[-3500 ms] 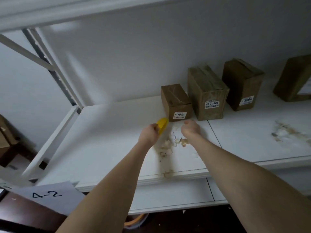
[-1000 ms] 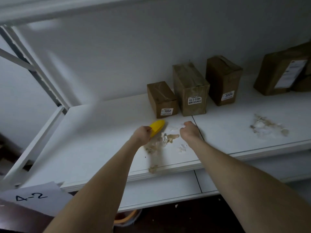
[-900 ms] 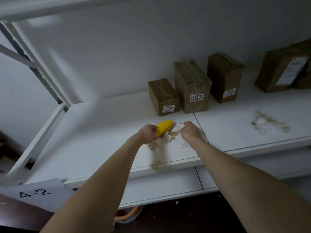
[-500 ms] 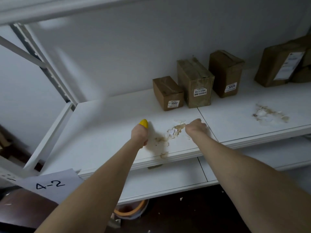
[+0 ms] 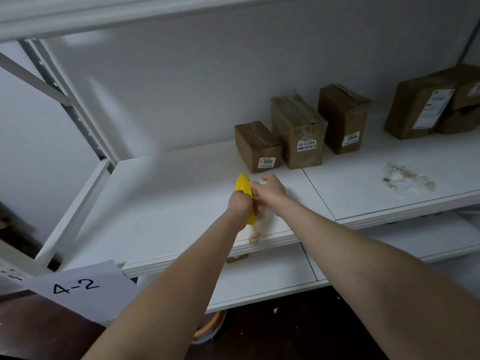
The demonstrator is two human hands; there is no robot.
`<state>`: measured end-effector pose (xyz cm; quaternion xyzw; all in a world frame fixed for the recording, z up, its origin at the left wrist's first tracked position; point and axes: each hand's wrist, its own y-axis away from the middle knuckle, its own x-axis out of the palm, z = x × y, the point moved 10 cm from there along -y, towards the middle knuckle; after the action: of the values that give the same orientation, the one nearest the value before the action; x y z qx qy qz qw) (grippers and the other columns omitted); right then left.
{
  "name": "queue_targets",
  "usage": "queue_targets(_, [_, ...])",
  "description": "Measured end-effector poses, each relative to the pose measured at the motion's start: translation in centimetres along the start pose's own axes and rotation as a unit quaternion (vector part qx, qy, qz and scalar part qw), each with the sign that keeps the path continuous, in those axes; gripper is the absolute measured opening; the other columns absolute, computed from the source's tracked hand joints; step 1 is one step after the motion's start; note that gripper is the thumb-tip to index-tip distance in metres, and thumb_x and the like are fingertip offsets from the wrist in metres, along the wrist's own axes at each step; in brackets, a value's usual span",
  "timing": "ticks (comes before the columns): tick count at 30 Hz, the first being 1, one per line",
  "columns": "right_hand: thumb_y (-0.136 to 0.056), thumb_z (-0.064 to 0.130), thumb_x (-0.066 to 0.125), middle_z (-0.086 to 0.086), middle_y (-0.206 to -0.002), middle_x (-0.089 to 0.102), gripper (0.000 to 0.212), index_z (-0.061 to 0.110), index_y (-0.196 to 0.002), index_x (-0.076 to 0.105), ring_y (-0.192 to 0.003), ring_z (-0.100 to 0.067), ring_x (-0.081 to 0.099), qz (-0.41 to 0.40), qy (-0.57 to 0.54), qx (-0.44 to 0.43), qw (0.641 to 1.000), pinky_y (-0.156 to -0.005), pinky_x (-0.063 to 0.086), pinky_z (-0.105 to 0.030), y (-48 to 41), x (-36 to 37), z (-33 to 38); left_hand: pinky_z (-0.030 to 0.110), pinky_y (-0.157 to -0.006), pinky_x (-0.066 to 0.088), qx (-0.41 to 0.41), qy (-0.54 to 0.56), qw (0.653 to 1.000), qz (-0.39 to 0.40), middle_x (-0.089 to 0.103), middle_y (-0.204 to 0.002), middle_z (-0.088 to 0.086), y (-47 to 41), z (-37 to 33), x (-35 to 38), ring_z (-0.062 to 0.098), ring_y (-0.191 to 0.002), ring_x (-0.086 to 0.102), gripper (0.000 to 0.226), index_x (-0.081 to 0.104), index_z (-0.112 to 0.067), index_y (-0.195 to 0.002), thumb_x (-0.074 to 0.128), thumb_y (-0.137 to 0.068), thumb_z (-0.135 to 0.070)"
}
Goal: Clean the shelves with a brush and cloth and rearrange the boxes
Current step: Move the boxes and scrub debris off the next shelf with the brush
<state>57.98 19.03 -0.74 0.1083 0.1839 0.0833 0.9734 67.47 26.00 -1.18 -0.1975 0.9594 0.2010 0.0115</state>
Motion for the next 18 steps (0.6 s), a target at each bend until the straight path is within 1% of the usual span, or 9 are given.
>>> queue_targets(3, [-0.089, 0.037, 0.062, -0.01, -0.14, 0.049, 0.06, 0.011, -0.139, 0.042, -0.125, -0.028, 0.048, 0.015, 0.011, -0.015, 1.0, -0.101, 0.042, -0.035, 0.0, 1.5, 1.1, 0.03, -0.055, 0.047, -0.004, 0.074, 0.997, 0.038, 0.057, -0.086, 0.013, 0.8, -1.1, 1.1, 0.023, -0.071, 0.055, 0.028, 0.052, -0.003, -0.105, 0.027, -0.103, -0.015])
queue_targets(5, [-0.089, 0.031, 0.063, -0.009, -0.143, 0.046, 0.06, 0.011, -0.141, 0.041, -0.128, -0.027, 0.045, 0.008, -0.005, -0.018, 1.0, -0.1, 0.039, -0.033, -0.1, 1.6, 1.3, 0.03, -0.055, 0.045, 0.009, 0.038, 0.998, 0.048, 0.056, -0.081, 0.012, 0.9, -1.6, 0.6, 0.021, -0.067, 0.054, 0.03, 0.053, 0.002, -0.115, 0.028, -0.1, -0.006])
queue_targets(7, [-0.087, 0.021, 0.065, -0.009, -0.141, 0.047, 0.059, 0.012, -0.141, 0.041, -0.127, -0.027, 0.047, 0.004, -0.012, -0.009, 1.0, -0.099, 0.041, -0.033, -0.1, 1.5, 1.2, 0.027, -0.055, 0.049, 0.024, -0.02, 0.997, 0.072, 0.057, -0.073, 0.01, 0.9, -1.9, -0.3, 0.018, -0.063, 0.056, 0.029, 0.056, 0.002, -0.114, 0.033, -0.096, -0.001])
queue_targets(8, [-0.086, 0.013, 0.065, -0.012, -0.134, 0.052, 0.057, 0.012, -0.139, 0.044, -0.119, -0.028, 0.053, 0.008, -0.023, -0.003, 1.0, -0.093, 0.047, -0.034, -0.1, 1.5, 1.0, 0.025, -0.055, 0.05, 0.032, -0.056, 0.995, 0.073, 0.06, -0.073, 0.007, 0.7, -2.0, -0.9, 0.016, -0.063, 0.057, 0.027, 0.06, -0.002, -0.11, 0.038, -0.094, -0.003])
queue_targets(9, [-0.084, 0.005, 0.062, -0.015, -0.121, 0.058, 0.054, 0.011, -0.135, 0.047, -0.101, -0.027, 0.061, 0.019, -0.04, 0.002, 0.999, -0.077, 0.052, -0.033, 0.1, 1.7, 0.9, 0.024, -0.055, 0.049, 0.043, -0.089, 0.994, 0.056, 0.061, -0.073, 0.003, 0.4, -2.2, -2.0, 0.014, -0.064, 0.057, 0.025, 0.063, -0.005, -0.107, 0.042, -0.093, -0.007])
queue_targets(11, [-0.085, -0.002, 0.053, -0.013, -0.085, 0.058, 0.046, 0.01, -0.129, 0.051, -0.058, -0.021, 0.052, 0.048, -0.072, 0.007, 0.996, -0.046, 0.039, -0.024, 0.8, 1.9, 0.8, 0.024, -0.057, 0.047, 0.078, -0.109, 0.991, -0.027, 0.064, -0.08, 0.001, -0.4, -3.0, -4.7, 0.015, -0.069, 0.058, 0.027, 0.065, -0.007, -0.11, 0.046, -0.093, -0.013])
queue_targets(14, [-0.095, 0.012, 0.051, -0.006, -0.064, 0.048, 0.033, 0.01, -0.128, 0.051, -0.044, -0.013, 0.03, 0.107, -0.072, 0.009, 0.992, -0.037, 0.022, -0.015, 1.8, 2.0, 0.4, 0.035, -0.089, 0.051, 0.097, -0.125, 0.973, -0.166, 0.064, -0.116, 0.011, -1.2, -3.5, -8.8, 0.03, -0.106, 0.06, 0.034, 0.059, -0.009, -0.122, 0.044, -0.092, -0.015])
queue_targets(15, [-0.097, 0.019, 0.051, -0.005, -0.063, 0.047, 0.028, 0.009, -0.124, 0.053, -0.043, -0.011, 0.028, 0.141, -0.055, 0.013, 0.988, -0.036, 0.02, -0.014, 2.3, 2.3, 0.2, 0.035, -0.095, 0.047, 0.094, -0.141, 0.966, -0.195, 0.061, -0.122, 0.011, -1.3, -3.4, -9.6, 0.031, -0.113, 0.056, 0.035, 0.055, -0.01, -0.125, 0.045, -0.091, -0.016])
queue_targets(18, [-0.098, 0.032, 0.051, -0.003, -0.057, 0.044, 0.02, 0.015, -0.087, 0.054, -0.036, -0.008, 0.025, 0.254, 0.015, 0.041, 0.966, -0.036, 0.018, -0.015, 4.3, 3.8, -1.2, 0.039, -0.099, 0.044, 0.085, -0.166, 0.955, -0.232, 0.055, -0.128, 0.012, -1.7, -3.2, -10.8, 0.032, -0.116, 0.053, 0.04, 0.047, -0.013, -0.13, 0.045, -0.091, -0.019])
